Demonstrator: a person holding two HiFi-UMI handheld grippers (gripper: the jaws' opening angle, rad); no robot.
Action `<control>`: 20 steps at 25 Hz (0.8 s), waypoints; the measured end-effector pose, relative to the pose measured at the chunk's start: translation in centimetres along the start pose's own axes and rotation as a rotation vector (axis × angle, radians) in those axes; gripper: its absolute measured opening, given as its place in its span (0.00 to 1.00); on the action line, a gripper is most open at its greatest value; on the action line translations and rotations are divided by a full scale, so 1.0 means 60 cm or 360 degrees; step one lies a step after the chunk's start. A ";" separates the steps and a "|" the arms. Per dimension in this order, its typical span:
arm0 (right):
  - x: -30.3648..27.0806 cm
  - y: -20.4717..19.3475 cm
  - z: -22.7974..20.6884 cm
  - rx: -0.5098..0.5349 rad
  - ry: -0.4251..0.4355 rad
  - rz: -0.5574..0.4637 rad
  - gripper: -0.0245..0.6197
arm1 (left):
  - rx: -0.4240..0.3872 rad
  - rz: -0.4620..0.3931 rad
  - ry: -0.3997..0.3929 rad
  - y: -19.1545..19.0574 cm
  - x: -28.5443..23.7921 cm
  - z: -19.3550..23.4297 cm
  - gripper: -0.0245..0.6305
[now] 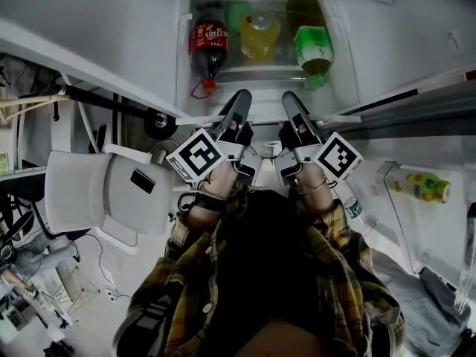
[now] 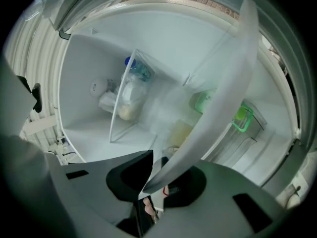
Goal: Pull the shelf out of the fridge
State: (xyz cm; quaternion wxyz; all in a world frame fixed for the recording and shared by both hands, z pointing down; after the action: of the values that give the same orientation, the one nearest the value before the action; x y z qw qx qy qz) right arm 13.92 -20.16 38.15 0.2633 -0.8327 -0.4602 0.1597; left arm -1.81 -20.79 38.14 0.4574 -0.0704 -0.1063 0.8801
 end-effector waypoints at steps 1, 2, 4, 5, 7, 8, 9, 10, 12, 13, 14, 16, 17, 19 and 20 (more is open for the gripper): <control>0.003 -0.001 0.002 0.0001 0.0001 -0.0001 0.15 | -0.0007 0.0000 0.0015 -0.001 0.004 0.001 0.13; 0.006 -0.002 0.004 0.0001 0.0002 -0.0002 0.15 | -0.0014 -0.0001 0.0027 -0.002 0.008 0.001 0.13; 0.010 -0.003 0.008 0.0002 0.0009 -0.0003 0.15 | -0.0016 -0.0003 0.0042 -0.004 0.015 0.001 0.13; 0.012 -0.004 0.010 0.0004 0.0014 -0.0004 0.15 | -0.0018 -0.0003 0.0062 -0.005 0.020 0.003 0.13; 0.017 -0.004 0.012 0.0006 0.0022 -0.0007 0.15 | -0.0005 -0.0003 0.0012 -0.009 0.020 -0.004 0.13; 0.020 -0.005 0.013 0.0009 0.0025 -0.0008 0.15 | 0.0005 -0.0004 -0.0029 -0.011 0.019 -0.008 0.13; 0.022 -0.005 0.014 0.0007 0.0026 -0.0009 0.15 | 0.0011 -0.0005 -0.0047 -0.013 0.020 -0.010 0.13; 0.024 -0.006 0.016 0.0004 0.0026 -0.0010 0.15 | 0.0015 -0.0006 -0.0042 -0.015 0.023 -0.010 0.13; 0.028 -0.008 0.018 0.0004 0.0030 -0.0012 0.15 | 0.0015 -0.0006 -0.0011 -0.017 0.030 -0.007 0.13; 0.030 -0.008 0.019 0.0006 0.0031 -0.0012 0.15 | 0.0016 -0.0006 -0.0025 -0.018 0.031 -0.009 0.13; 0.033 -0.009 0.019 0.0007 0.0031 -0.0012 0.15 | 0.0019 -0.0005 -0.0046 -0.020 0.031 -0.012 0.13; 0.037 -0.010 0.020 0.0006 0.0031 -0.0012 0.15 | 0.0024 -0.0005 -0.0029 -0.023 0.037 -0.010 0.13; 0.039 -0.011 0.020 0.0004 0.0029 -0.0011 0.15 | 0.0026 -0.0004 -0.0005 -0.025 0.040 -0.007 0.13; 0.043 -0.012 0.022 0.0005 0.0035 -0.0012 0.15 | 0.0024 -0.0005 0.0000 -0.027 0.044 -0.007 0.13; 0.044 -0.013 0.023 0.0005 0.0039 -0.0013 0.15 | 0.0025 -0.0006 -0.0010 -0.028 0.045 -0.009 0.13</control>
State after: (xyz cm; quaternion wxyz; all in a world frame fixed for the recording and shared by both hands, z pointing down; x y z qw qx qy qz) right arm 14.06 -17.17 37.42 0.2709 -0.8322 -0.4602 0.1491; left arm -1.91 -17.60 37.98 0.4593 -0.0637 -0.1011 0.8802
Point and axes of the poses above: the fingertips, and each gripper's own axes: x backward along the fingers, z to its left, y out of its top, the point moved 5 cm from there along x, backward along the fingers, and after that the axes turned 10 degrees about x, right-handed, at the moved point
